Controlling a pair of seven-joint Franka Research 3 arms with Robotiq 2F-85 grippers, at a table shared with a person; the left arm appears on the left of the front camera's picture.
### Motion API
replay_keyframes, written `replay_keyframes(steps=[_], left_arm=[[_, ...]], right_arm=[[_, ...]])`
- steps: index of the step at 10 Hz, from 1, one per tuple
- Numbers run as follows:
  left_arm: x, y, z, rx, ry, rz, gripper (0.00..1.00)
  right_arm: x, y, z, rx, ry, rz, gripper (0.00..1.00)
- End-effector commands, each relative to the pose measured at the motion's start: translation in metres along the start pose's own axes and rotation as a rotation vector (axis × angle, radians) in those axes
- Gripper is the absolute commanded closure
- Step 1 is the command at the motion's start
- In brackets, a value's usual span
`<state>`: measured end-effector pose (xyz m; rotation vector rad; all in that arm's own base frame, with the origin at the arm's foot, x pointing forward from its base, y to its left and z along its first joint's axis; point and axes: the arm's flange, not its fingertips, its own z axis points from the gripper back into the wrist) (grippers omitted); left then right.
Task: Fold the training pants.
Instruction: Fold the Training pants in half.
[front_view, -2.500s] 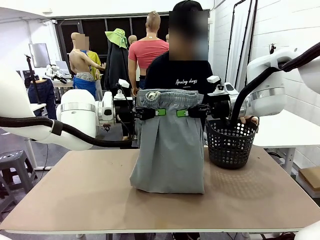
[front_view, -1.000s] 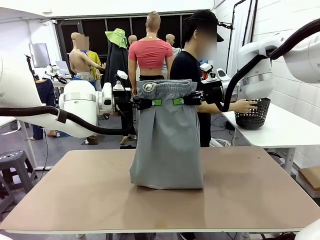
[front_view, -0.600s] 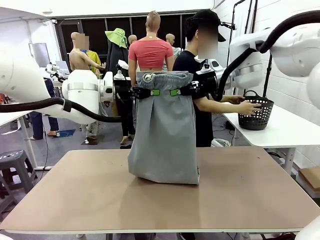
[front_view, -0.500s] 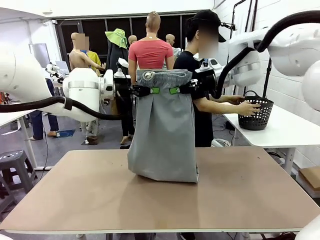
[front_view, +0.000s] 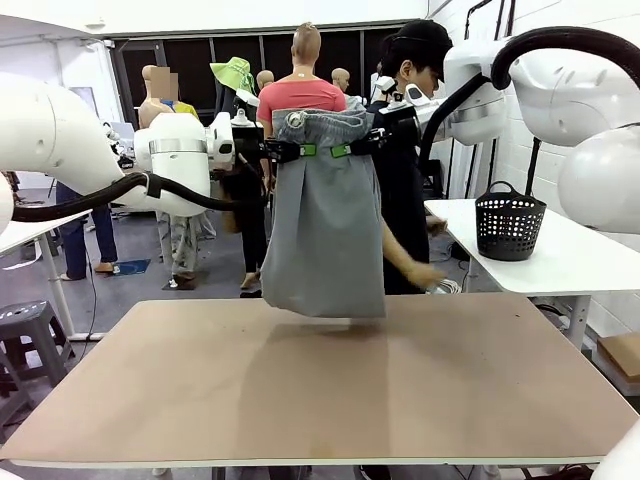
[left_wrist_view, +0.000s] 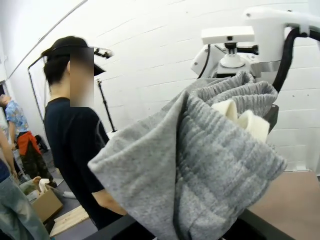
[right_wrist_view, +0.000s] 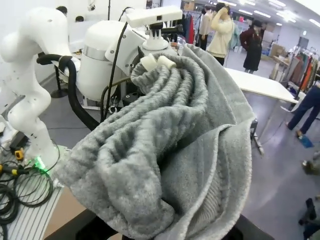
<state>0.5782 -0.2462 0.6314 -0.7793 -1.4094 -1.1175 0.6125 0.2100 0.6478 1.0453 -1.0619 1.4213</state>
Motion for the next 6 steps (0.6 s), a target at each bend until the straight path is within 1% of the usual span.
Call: replay_keyframes(steps=[1,3,4,5,6], left_arm=[[0.000,-0.002,-0.001,-0.029,-0.019,-0.008,1.00],[0.000,-0.002,-0.001,-0.029,-0.019,-0.008,1.00],[-0.002,-0.002,-0.003,-0.008,0.001,0.002,1.00],[-0.006,0.013,-0.003,0.020,-0.018,0.005,1.00],[-0.010,0.026,-0.004,0.041,-0.032,0.011,1.00]], right_arm=[[-0.006,0.010,0.004,0.000,0.004,0.019,1.00],[-0.006,0.010,0.004,0.000,0.004,0.019,1.00],[-0.003,0.000,0.002,-0.003,0.002,0.001,1.00],[-0.002,-0.013,0.001,-0.016,-0.021,-0.068,1.00],[-0.002,-0.025,-0.002,-0.010,-0.033,-0.100,1.00]])
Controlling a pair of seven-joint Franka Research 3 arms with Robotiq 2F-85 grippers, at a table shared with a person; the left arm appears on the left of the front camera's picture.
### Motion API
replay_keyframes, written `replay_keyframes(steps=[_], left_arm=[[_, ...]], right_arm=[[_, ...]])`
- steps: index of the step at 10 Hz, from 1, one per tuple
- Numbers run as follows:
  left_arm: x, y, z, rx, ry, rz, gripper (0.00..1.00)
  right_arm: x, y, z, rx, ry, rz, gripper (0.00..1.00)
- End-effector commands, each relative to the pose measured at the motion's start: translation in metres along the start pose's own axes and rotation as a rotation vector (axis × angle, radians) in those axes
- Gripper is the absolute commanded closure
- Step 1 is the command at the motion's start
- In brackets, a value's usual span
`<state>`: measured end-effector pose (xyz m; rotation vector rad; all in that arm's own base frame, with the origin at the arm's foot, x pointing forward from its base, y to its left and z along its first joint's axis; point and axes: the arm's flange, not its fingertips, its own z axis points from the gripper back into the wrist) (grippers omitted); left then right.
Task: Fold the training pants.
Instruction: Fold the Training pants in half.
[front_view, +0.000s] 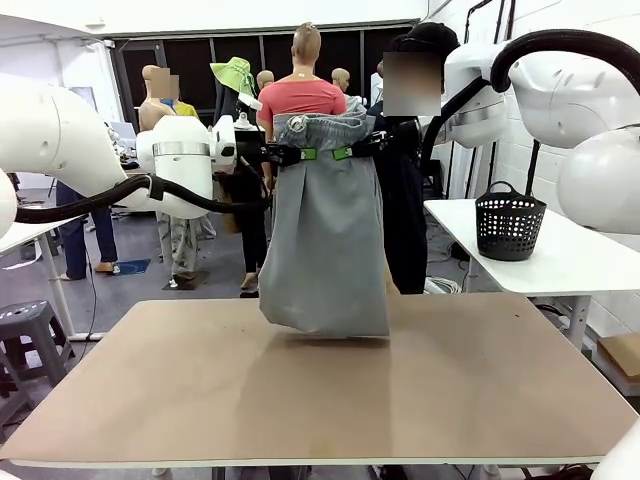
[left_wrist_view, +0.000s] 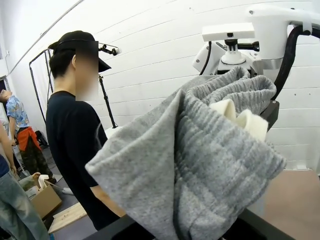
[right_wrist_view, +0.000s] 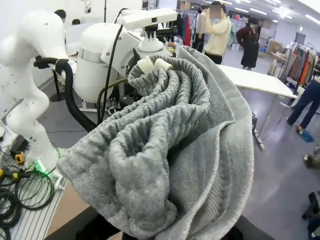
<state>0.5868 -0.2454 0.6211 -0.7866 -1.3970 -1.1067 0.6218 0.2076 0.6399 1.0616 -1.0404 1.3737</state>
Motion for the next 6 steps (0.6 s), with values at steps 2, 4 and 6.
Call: replay_keyframes(steps=[2,4,6], left_arm=[[0.002,0.035,-0.002,0.088,-0.053,-0.011,1.00],[-0.001,0.038,-0.006,0.108,-0.074,-0.052,1.00],[-0.020,0.030,0.002,0.084,-0.055,-0.009,1.00]], right_arm=[[0.008,-0.040,-0.007,-0.022,-0.012,-0.072,1.00],[0.007,-0.055,-0.007,-0.014,-0.007,-0.051,1.00],[-0.014,-0.057,-0.011,0.011,-0.003,-0.075,1.00]])
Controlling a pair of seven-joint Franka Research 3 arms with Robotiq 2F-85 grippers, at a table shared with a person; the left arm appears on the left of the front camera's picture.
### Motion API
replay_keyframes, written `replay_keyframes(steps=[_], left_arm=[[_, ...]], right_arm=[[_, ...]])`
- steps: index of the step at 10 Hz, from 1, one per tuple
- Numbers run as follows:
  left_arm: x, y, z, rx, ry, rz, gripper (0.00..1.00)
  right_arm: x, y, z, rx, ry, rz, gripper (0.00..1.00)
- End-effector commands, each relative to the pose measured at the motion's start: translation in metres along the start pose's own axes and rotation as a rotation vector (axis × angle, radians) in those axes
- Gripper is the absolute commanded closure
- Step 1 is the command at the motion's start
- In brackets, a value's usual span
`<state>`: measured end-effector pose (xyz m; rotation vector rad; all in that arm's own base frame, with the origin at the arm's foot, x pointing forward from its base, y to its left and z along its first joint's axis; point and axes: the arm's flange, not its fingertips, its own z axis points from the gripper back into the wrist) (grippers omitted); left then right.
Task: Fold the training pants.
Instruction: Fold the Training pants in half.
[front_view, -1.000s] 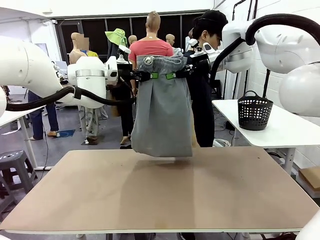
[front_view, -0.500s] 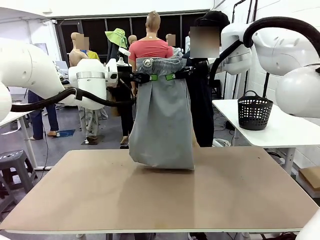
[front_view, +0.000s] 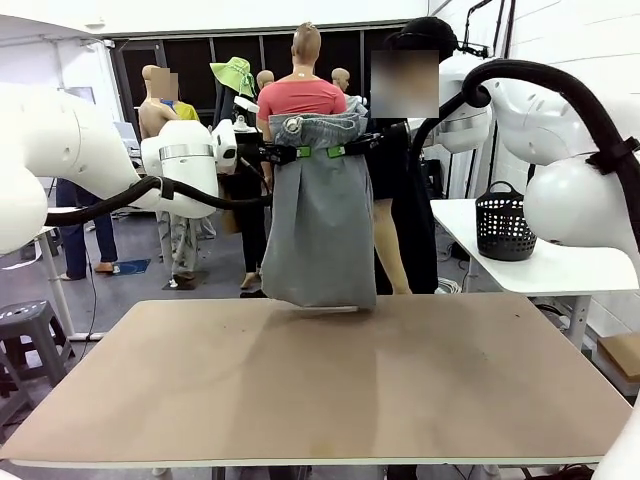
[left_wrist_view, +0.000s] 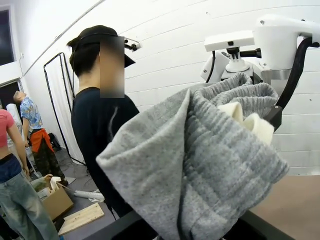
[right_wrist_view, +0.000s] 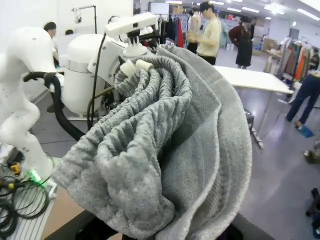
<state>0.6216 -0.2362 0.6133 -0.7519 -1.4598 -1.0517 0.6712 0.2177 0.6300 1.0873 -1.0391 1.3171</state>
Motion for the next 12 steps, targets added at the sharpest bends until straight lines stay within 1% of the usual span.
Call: replay_keyframes(steps=[1,2,3,4,5,6,7,8,9,11,12], left_arm=[[-0.023,-0.010,0.012,0.003,-0.010,0.034,1.00],[-0.045,-0.013,0.019,-0.003,0.002,0.071,1.00],[-0.067,-0.018,0.027,-0.013,-0.007,0.123,1.00],[-0.083,-0.015,0.030,-0.036,-0.023,0.150,1.00],[-0.094,-0.028,0.035,-0.060,-0.025,0.200,1.00],[-0.100,-0.045,0.041,-0.071,-0.010,0.279,1.00],[-0.104,-0.061,0.045,-0.083,0.036,0.344,1.00],[-0.107,-0.077,0.050,-0.116,0.055,0.414,1.00],[-0.112,-0.088,0.053,-0.145,0.069,0.469,1.00],[-0.126,-0.104,0.063,-0.156,0.085,0.532,1.00],[-0.133,-0.111,0.067,-0.145,0.088,0.554,1.00]], right_arm=[[-0.025,-0.006,-0.004,0.043,0.027,-0.060,1.00],[-0.047,-0.001,-0.007,0.068,0.031,-0.092,1.00],[-0.068,0.009,-0.010,0.088,0.038,-0.117,1.00],[-0.086,0.019,-0.014,0.111,0.038,-0.147,1.00],[-0.093,0.030,-0.016,0.124,0.015,-0.174,1.00],[-0.098,0.036,-0.017,0.122,-0.015,-0.203,1.00],[-0.106,0.052,-0.017,0.142,-0.055,-0.260,1.00],[-0.118,0.066,-0.015,0.179,-0.092,-0.344,1.00],[-0.133,0.074,-0.011,0.196,-0.106,-0.424,1.00],[-0.164,0.095,-0.009,0.193,-0.101,-0.487,1.00],[-0.175,0.102,-0.010,0.169,-0.069,-0.499,1.00]])
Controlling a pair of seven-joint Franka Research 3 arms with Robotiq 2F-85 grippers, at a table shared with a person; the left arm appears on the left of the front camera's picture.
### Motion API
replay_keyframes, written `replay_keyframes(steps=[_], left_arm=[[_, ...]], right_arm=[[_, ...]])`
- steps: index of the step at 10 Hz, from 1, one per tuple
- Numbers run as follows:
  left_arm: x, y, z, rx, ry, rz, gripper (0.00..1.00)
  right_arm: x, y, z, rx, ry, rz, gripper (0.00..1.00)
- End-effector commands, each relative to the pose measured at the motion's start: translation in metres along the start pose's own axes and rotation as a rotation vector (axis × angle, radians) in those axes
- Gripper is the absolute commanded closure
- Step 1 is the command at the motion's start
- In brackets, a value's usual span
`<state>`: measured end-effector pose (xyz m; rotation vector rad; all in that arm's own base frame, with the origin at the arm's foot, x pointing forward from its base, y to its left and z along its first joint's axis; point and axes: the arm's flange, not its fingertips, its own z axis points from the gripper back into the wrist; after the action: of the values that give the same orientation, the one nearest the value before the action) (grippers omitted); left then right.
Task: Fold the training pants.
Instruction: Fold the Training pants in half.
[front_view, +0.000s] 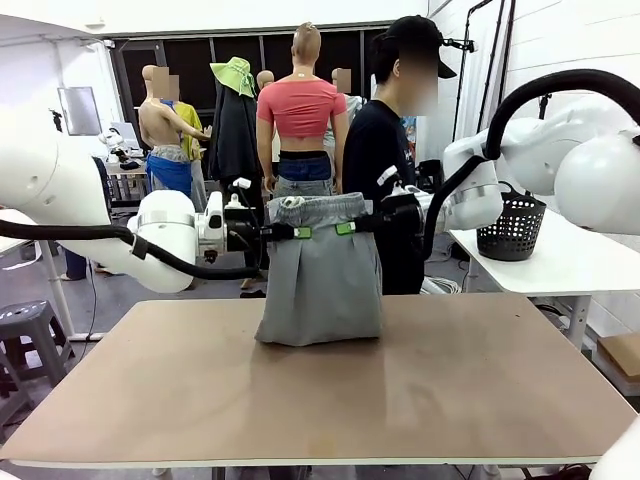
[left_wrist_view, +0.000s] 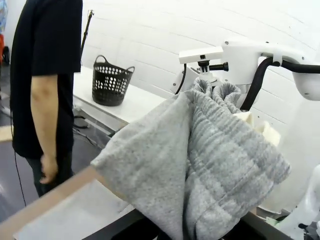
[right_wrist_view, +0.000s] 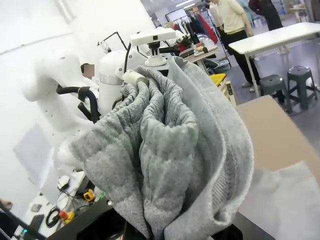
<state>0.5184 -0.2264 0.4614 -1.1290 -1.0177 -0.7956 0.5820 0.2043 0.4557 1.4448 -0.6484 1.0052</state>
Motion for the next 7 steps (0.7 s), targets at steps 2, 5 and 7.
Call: replay_keyframes(steps=[2,5,7], left_arm=[[0.000,0.000,0.000,0.000,0.000,0.000,1.00],[0.000,0.000,0.000,0.000,0.000,0.000,1.00],[-0.006,-0.002,-0.002,-0.007,0.007,0.009,1.00]], right_arm=[[0.000,0.000,0.000,0.000,0.000,0.000,1.00],[0.000,0.000,0.000,0.000,0.000,0.000,1.00],[-0.012,0.004,-0.004,-0.001,0.004,-0.033,1.00]])
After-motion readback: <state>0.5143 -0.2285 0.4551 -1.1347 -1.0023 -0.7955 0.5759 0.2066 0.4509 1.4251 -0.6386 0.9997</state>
